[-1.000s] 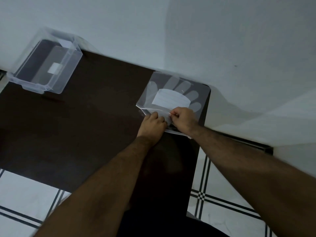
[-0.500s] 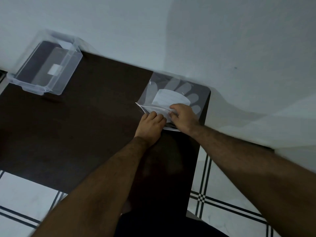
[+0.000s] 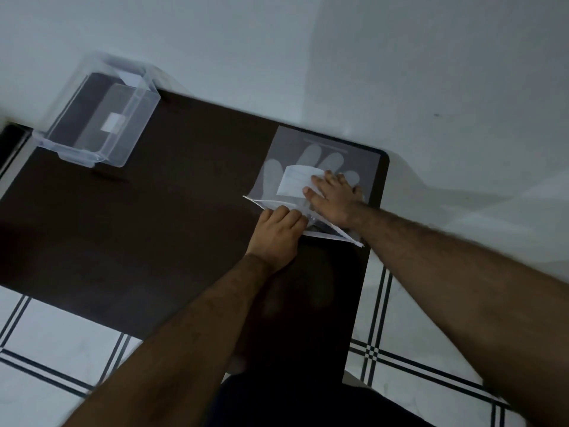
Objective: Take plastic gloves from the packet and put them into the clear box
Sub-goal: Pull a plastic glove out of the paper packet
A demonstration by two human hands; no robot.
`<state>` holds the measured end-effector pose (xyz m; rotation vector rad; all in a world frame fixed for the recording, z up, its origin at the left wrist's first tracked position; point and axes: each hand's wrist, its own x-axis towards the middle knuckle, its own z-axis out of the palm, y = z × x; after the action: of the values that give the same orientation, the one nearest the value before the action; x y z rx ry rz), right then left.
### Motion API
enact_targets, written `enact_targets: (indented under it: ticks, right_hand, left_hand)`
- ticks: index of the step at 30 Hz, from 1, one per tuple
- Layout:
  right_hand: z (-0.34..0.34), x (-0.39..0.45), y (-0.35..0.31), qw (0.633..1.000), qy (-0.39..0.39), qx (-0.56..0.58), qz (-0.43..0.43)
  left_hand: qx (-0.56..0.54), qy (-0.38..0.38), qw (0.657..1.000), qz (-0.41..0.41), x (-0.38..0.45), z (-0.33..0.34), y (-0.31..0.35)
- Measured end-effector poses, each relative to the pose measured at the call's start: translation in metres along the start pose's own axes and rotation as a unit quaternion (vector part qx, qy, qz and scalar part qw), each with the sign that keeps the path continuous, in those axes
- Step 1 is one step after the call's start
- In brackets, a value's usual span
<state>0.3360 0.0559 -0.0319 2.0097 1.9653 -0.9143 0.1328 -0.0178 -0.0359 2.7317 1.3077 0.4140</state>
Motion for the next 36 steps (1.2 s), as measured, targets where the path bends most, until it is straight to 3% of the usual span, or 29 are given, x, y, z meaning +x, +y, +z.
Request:
enact_targets:
  ticks: [16, 23, 27, 36]
  right_hand:
    - [-0.021, 0.017, -0.006, 0.997, -0.023, -0.077, 0.016]
    - [-0.009, 0.005, -0.02, 0.984, 0.061, -0.16, -0.039]
    - [0.011, -0.015, -0.036, 0.983, 0.021, -0.161, -0.091]
    - [0.017, -0.004, -0.026, 0.984, -0.002, -0.161, -0.078]
  left_hand:
    - [0.003, -0.015, 0.999, 0.036, -0.062, -0.017, 0.035]
    - [0.008, -0.056, 0.998, 0.009, -0.096, -0.018, 0.041]
    - [0.022, -0.073, 0.997, -0.004, -0.099, -0.019, 0.038]
    - [0.039, -0.102, 0.994, -0.007, -0.13, -0.028, 0.038]
